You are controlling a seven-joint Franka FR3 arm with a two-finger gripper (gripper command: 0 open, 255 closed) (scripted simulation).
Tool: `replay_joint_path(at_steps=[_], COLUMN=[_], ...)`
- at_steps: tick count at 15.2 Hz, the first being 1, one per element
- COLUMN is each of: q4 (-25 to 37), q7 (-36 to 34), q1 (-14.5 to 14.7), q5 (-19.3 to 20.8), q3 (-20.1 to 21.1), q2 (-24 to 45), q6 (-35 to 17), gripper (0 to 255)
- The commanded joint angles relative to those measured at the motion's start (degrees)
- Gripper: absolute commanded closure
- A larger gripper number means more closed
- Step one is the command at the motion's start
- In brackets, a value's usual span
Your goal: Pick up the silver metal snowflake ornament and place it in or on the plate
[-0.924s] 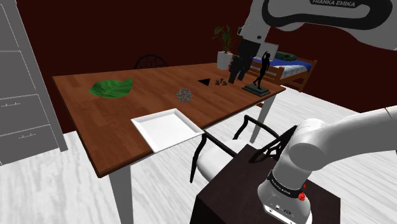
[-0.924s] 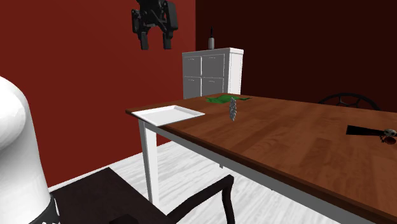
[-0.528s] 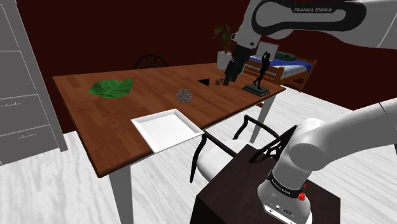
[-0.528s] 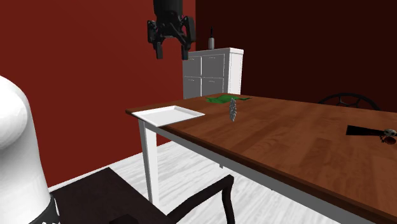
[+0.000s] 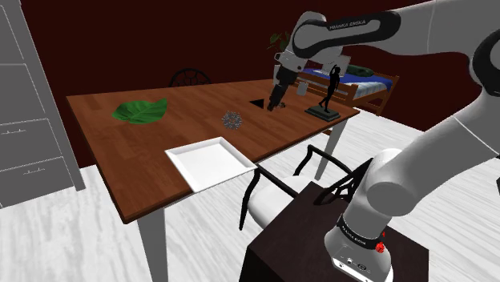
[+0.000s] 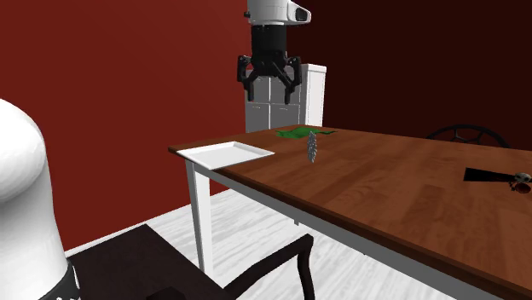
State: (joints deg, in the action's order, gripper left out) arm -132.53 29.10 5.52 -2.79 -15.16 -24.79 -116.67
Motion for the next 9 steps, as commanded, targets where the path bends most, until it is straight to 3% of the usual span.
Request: replay_joint_path(at_steps=[1, 9], q4=[0.9, 12.3], q7=[4.7, 24.8], q1=[1.1, 4.7], q5=[-1.5, -13.4], q3=[-1.9, -7.8], q2=[3.6, 22.0], q6=[-3.2, -9.6], gripper=[0, 0])
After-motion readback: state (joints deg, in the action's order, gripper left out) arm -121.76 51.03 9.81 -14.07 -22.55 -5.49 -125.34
